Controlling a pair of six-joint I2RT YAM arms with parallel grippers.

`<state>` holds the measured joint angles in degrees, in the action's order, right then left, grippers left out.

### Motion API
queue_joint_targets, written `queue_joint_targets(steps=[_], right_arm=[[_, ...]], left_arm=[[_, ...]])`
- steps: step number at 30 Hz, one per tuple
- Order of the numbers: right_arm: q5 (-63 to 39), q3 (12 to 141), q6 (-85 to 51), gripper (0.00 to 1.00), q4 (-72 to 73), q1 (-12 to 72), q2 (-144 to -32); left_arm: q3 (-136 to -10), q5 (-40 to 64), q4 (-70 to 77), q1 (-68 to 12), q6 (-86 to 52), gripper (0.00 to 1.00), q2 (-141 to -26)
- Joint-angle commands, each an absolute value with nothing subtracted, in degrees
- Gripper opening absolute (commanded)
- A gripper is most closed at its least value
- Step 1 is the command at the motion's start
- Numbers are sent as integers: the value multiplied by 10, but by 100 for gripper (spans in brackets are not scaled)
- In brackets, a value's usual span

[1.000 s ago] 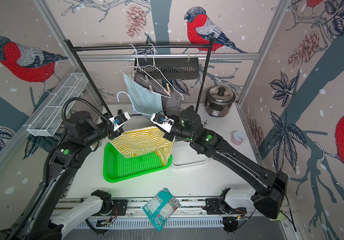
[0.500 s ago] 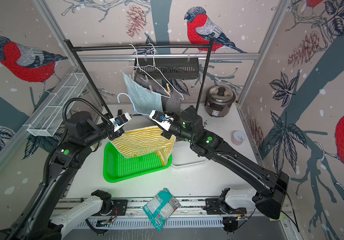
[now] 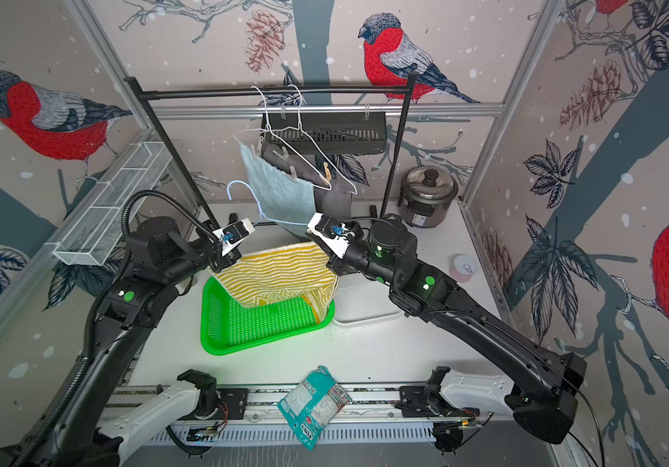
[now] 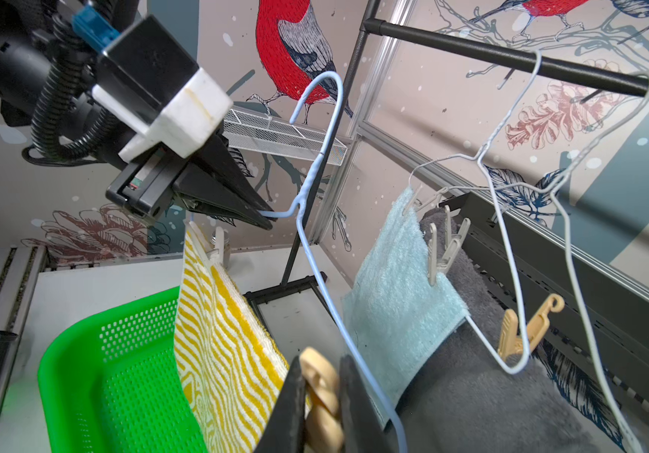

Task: Remove the clothespins securing towels to the hanger
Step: Remove the clothespin from the hanger.

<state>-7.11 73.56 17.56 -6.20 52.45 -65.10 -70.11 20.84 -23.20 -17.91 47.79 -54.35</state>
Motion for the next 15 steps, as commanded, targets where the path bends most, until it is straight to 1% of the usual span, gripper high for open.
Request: queue_joint_targets(steps=[1,5,8,12,15], right_arm=[[-28,736,140,8,-81,524,-631],[33,743,130,8,-116,508,-603],[59,746,114,7,-142,469,-585],[46,735,78,7,-170,381,-566],[13,706,53,7,-178,320,-556]], left_arm=[[-702,202,-216,-179,478,0,-541],[-701,199,-219,-179,478,0,-539],[-700,197,-220,-179,478,0,-538],[-700,197,-223,-180,478,0,-536],[-702,199,-223,-179,478,0,-536]])
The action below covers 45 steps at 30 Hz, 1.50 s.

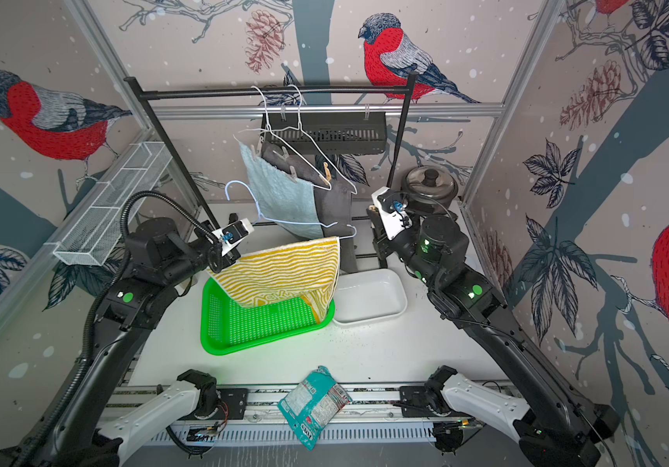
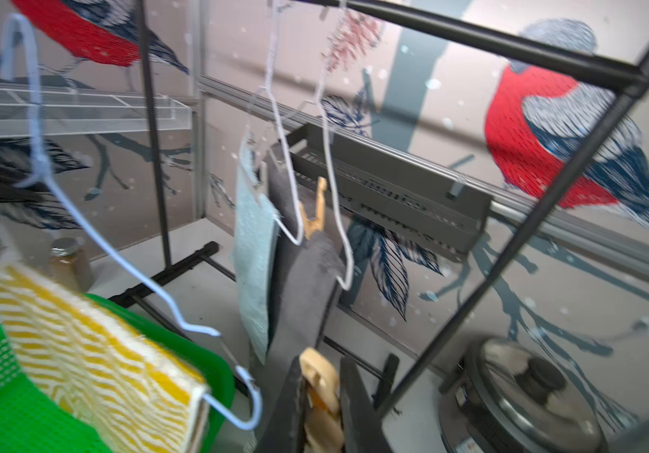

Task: Remove the clothespins securing towels to the hanger
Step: Remove the clothespin from the hanger, then place the clothespin in the storage box.

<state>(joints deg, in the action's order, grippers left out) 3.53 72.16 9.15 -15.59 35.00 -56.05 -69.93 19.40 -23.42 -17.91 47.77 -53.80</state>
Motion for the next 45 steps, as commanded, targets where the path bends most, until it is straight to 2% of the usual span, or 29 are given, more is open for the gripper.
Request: queue_joint_targets(steps=[1,11,18,39,45], right_arm=[[-4,691,44,7,-177,299,-553],[-113,520,-18,6,-90,199,-549],[-125,441,-61,6,-47,185,-583],[-163,318,-155,8,51,186,-705],[-174,315,-162,16,66,189,-746]], left_arm=[[-703,199,-223,-179,479,0,-536],[-707,201,-227,-179,481,0,-528],[-707,202,-229,-180,482,0,-526],[-703,204,-228,-180,484,0,-526],[-703,203,-229,-179,485,0,-524]])
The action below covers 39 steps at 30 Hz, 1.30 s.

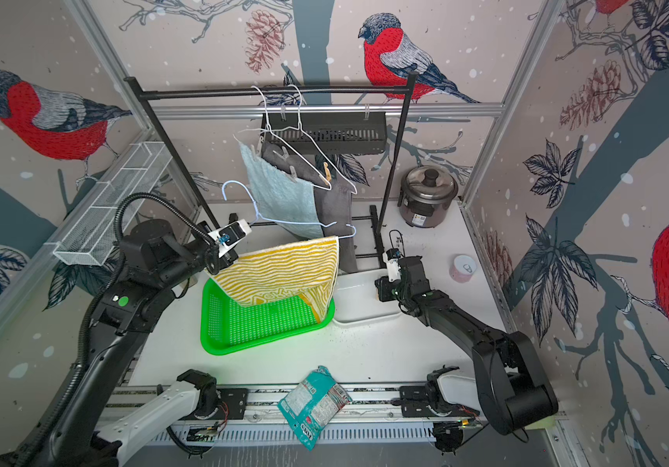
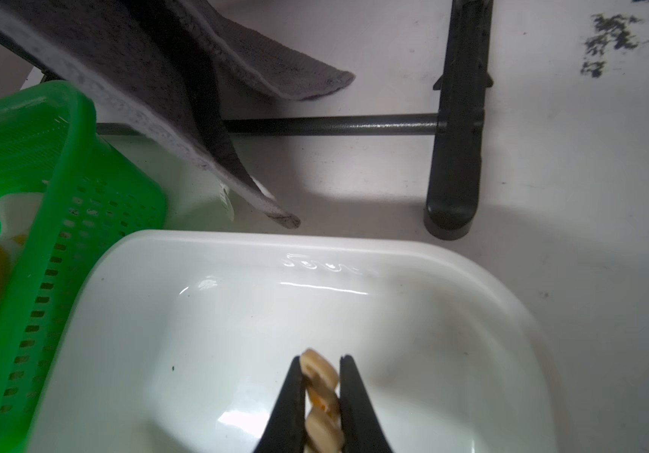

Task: Remove the clothespins securing towels to the hanger
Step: Place the clothespin in the storage box.

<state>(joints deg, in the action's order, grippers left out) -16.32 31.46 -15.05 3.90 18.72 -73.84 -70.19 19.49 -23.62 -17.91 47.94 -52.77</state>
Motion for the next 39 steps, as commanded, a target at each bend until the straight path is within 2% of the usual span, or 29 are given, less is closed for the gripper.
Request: queue_joint_targets(steps=[1,8,12,19,25,33,39], right_arm=[[-175,314,-161,19,68,189,-750],[-171,316,-158,33,69,191,-758],[-165,319,-157,36,65,190,-752],[-143,334,-145,53,40,191,-721],[-124,354,-134,56,15,190,-663],[-91,408,-100,65,-46,189,-578],[-70,466,-76,79,-74,189,-516]], left_arm=[[-703,203,-229,-180,485,0,-524],[-701,202,-229,-179,486,0,-522],[-701,202,-229,-180,487,0,-520],[-701,207,-229,-179,487,0,-519],[-702,209,-229,-179,487,0,-519],[-706,213,-237,-179,492,0,-520],[-704,213,-237,-179,491,0,-521]])
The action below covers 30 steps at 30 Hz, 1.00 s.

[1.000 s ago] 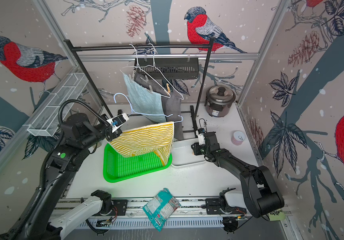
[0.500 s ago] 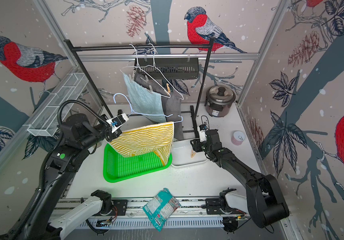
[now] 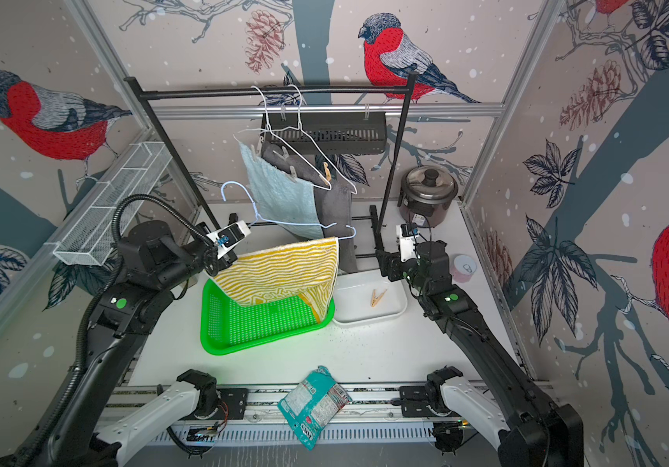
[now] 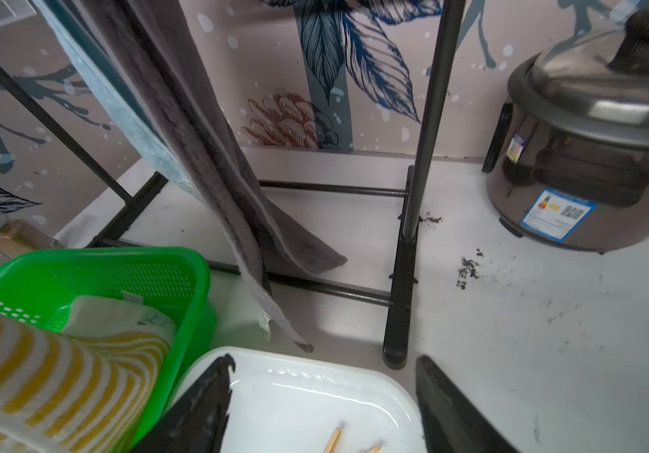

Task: Remove the clothespins securing towels to the hanger
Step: Place the clothespin in the storage box, then adjust the hanger.

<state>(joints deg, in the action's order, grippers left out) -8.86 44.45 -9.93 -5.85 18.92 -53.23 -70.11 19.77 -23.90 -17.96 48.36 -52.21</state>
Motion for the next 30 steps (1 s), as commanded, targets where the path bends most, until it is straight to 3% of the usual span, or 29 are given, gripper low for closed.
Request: queue_joint_targets(steps=[1,9,13,19,30], right_arm=[[-70,482,-69,82,-80,189,-509],[-178,608,28,91,-158,202,-500],[-209,665,82,93,-185,248,-513],[-167,764,171,96,-226,373,-578],[-166,958,243,97,-305,459,-753]], left_arm=[[-704,214,-237,-180,490,0,-520],[-700,225,-237,-179,483,0,-520],[-701,232,-238,-179,486,0,-523],[-700,240,-240,-180,494,0,-522],[-695,247,-245,-180,503,0,-514]])
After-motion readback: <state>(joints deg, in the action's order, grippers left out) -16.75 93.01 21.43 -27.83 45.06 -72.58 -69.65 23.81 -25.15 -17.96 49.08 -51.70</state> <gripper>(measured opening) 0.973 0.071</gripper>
